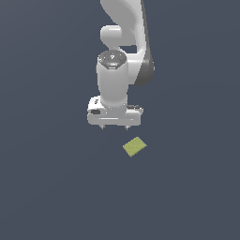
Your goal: Pick up the object and move it to a goal position.
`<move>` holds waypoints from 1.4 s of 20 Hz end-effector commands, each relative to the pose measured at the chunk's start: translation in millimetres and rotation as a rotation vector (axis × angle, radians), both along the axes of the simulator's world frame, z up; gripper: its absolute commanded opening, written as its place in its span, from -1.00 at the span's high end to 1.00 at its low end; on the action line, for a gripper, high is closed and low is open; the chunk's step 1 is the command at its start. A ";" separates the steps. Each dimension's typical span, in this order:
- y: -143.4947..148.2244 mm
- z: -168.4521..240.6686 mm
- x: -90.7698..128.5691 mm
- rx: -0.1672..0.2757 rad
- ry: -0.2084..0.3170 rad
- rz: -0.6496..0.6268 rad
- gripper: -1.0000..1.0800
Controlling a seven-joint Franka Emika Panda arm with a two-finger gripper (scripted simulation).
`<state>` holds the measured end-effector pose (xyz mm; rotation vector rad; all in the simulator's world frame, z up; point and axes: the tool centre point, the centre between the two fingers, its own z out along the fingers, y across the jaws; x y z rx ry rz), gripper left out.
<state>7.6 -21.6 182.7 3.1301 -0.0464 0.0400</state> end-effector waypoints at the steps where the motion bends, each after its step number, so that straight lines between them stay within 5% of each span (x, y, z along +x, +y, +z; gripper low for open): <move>1: 0.0 0.0 0.0 0.000 0.000 0.000 -0.92; 13: -25.5 -7.4 1.3 -0.029 -0.002 -0.024 -0.92; 28: -6.7 -22.6 3.9 -0.015 -0.001 -0.142 -0.92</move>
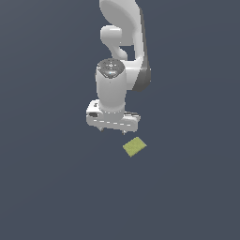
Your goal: Pick up the object and move it to a goal position.
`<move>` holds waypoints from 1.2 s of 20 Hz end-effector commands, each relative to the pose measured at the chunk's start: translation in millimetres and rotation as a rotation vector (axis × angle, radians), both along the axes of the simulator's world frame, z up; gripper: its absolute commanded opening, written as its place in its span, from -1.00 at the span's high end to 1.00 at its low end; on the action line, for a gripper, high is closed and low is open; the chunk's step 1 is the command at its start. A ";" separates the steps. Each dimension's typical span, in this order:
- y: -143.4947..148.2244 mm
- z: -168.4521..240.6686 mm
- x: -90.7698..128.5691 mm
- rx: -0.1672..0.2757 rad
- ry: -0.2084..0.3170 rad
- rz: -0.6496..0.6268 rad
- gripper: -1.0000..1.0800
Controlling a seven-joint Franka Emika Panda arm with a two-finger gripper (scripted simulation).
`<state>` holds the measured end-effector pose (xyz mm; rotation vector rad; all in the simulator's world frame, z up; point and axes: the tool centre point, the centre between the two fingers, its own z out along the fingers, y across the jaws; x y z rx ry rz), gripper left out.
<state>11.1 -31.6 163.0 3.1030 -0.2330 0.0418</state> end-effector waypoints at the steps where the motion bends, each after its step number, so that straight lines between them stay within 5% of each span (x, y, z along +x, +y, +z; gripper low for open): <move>1: 5.7 -5.1 0.7 0.004 0.000 -0.038 -0.92; 24: 78.7 -72.2 1.5 0.036 0.007 -0.554 -0.92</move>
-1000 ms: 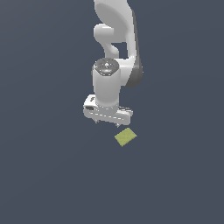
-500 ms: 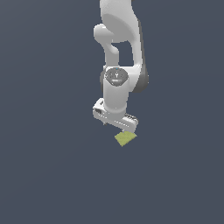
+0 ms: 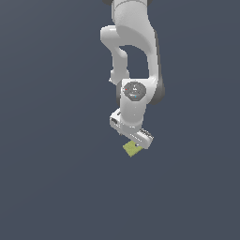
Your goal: Pick up the object and move it to a goal position.
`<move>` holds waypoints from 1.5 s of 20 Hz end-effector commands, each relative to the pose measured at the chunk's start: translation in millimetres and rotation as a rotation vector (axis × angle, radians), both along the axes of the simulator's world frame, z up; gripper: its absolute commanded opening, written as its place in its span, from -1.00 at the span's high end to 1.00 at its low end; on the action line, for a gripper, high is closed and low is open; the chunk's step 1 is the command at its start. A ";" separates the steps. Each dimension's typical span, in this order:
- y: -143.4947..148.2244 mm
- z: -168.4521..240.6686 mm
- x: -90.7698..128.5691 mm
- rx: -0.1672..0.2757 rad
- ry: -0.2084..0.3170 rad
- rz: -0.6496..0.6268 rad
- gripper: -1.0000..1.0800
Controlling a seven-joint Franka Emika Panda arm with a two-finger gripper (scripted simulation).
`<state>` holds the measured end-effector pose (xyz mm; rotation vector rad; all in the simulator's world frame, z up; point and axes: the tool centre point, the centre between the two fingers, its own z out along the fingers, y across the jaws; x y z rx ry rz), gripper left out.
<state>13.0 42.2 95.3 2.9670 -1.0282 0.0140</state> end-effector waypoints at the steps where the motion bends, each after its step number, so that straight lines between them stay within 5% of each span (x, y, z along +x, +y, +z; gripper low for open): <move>1: 7.9 -7.6 -0.7 0.002 0.001 -0.059 -0.92; 14: 33.5 -32.6 -4.6 0.005 0.007 -0.253 -0.92; 30: 35.9 -62.0 -6.1 0.005 0.008 -0.272 -0.92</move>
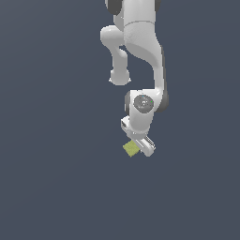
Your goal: Pick up the object and move it to a goal position.
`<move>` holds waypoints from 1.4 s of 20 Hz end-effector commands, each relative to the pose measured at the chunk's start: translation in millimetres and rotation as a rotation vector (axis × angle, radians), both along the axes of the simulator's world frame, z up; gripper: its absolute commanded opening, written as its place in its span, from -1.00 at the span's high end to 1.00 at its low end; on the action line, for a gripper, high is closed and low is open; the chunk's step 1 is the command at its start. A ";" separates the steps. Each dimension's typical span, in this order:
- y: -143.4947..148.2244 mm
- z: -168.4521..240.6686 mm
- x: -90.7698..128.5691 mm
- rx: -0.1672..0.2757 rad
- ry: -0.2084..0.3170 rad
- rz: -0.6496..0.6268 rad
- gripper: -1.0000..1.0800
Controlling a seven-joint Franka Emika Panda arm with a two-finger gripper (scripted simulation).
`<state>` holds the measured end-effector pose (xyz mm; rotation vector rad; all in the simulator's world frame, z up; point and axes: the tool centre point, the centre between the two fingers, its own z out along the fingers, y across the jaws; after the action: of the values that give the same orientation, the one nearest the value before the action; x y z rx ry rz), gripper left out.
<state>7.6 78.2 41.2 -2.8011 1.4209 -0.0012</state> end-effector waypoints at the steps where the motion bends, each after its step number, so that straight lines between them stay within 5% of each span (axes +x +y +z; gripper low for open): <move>1: -0.1 -13.3 -0.9 0.000 0.001 -0.001 -0.92; 9: 0.3 -31.4 0.0 0.000 0.001 -0.002 -0.92; 10: 0.3 -31.4 0.0 0.000 0.001 -0.002 1.00; 28: -8.7 -20.9 -7.5 0.000 0.001 -0.002 1.00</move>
<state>1.6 72.6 16.4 -2.8009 1.4238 0.0027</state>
